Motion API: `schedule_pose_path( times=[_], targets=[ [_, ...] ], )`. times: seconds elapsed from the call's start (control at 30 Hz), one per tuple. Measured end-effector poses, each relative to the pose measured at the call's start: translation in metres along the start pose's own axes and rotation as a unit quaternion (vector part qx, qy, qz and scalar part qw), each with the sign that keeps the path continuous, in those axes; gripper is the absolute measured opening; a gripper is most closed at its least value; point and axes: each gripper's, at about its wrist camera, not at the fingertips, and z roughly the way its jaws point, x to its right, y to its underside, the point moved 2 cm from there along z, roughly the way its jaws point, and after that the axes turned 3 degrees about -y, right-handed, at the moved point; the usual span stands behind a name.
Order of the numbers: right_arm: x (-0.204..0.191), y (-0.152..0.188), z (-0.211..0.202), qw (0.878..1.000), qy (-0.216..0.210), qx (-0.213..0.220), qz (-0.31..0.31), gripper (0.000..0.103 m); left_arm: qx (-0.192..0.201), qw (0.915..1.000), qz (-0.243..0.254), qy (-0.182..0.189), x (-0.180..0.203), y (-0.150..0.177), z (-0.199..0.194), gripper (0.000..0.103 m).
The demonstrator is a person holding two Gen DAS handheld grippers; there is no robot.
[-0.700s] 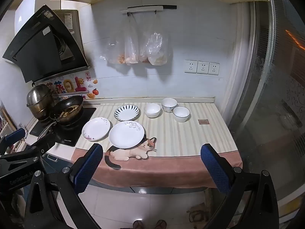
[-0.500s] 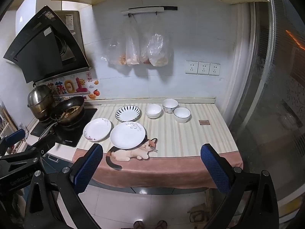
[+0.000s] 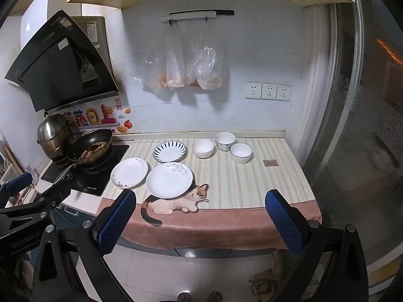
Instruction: Organize plates and bowls
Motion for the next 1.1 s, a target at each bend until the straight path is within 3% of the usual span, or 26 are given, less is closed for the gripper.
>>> schedule_pose_path(
  times=[1.1],
  targets=[
    [0.007, 0.001, -0.001, 1.000, -0.014, 0.006, -0.002, 0.103, -0.003, 1.0000, -0.009, -0.001, 0.003, -0.008, -0.004, 0.103]
  ],
)
